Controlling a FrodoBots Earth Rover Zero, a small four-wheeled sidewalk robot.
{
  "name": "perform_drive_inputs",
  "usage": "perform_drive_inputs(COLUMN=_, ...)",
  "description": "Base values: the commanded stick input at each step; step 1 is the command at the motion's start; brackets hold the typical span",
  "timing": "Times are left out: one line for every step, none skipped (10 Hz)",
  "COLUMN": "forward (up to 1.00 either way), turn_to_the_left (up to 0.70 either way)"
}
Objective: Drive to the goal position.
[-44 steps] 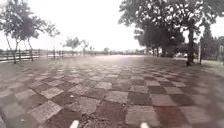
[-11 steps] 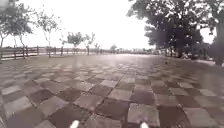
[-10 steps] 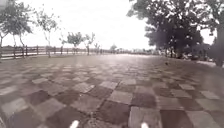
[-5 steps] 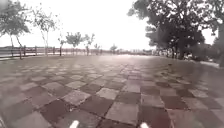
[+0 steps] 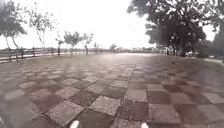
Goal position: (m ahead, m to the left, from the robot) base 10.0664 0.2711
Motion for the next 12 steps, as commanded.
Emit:
perform_drive_inputs(forward=0.7, turn_to_the_left=0.0)
perform_drive_inputs(forward=0.7, turn_to_the_left=0.0)
perform_drive_inputs(forward=0.7, turn_to_the_left=0.0)
perform_drive_inputs(forward=0.7, turn_to_the_left=0.0)
perform_drive_inputs(forward=0.7, turn_to_the_left=0.0)
perform_drive_inputs(forward=0.7, turn_to_the_left=0.0)
perform_drive_inputs(forward=0.7, turn_to_the_left=0.0)
perform_drive_inputs(forward=0.7, turn_to_the_left=0.0)
perform_drive_inputs(forward=0.7, turn_to_the_left=0.0)
perform_drive_inputs(forward=0.7, turn_to_the_left=0.0)
perform_drive_inputs(forward=0.7, turn_to_the_left=0.0)
perform_drive_inputs(forward=0.7, turn_to_the_left=0.0)
